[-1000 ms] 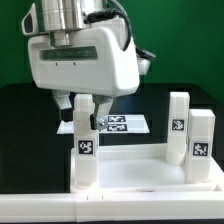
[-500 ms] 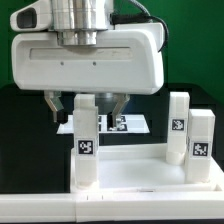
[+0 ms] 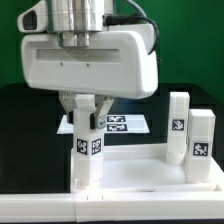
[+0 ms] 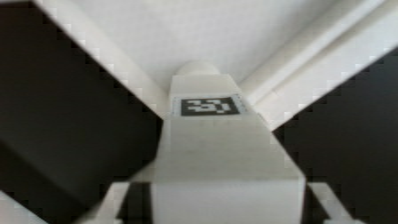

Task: Assemble desk

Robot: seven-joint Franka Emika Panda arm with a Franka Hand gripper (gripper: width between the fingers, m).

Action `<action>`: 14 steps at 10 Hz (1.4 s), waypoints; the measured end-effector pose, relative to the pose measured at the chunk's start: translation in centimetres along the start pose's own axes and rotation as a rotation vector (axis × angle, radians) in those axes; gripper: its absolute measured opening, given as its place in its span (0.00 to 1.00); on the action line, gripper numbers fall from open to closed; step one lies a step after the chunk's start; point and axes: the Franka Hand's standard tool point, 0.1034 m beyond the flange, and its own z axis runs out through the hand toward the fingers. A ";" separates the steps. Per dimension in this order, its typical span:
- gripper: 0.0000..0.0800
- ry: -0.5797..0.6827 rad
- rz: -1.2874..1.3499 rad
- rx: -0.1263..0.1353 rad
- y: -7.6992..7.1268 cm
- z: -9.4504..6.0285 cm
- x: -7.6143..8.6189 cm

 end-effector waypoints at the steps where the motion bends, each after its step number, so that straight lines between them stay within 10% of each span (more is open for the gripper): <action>1: 0.36 -0.008 0.154 -0.001 0.1 0.0 0.1; 6: 0.36 -0.077 0.828 0.026 0.5 0.2 0.1; 9: 0.45 -0.076 0.804 0.027 0.5 0.2 0.1; 10: 0.68 -0.074 0.736 0.039 0.5 0.1 0.3; 11: 0.77 -0.086 0.605 0.105 0.5 -0.3 1.3; 14: 0.81 -0.059 0.349 0.135 -0.6 -0.7 0.0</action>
Offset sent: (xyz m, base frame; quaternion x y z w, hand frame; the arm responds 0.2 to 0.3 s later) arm 0.0297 0.0168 0.0028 0.1099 -0.0840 0.5474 0.8254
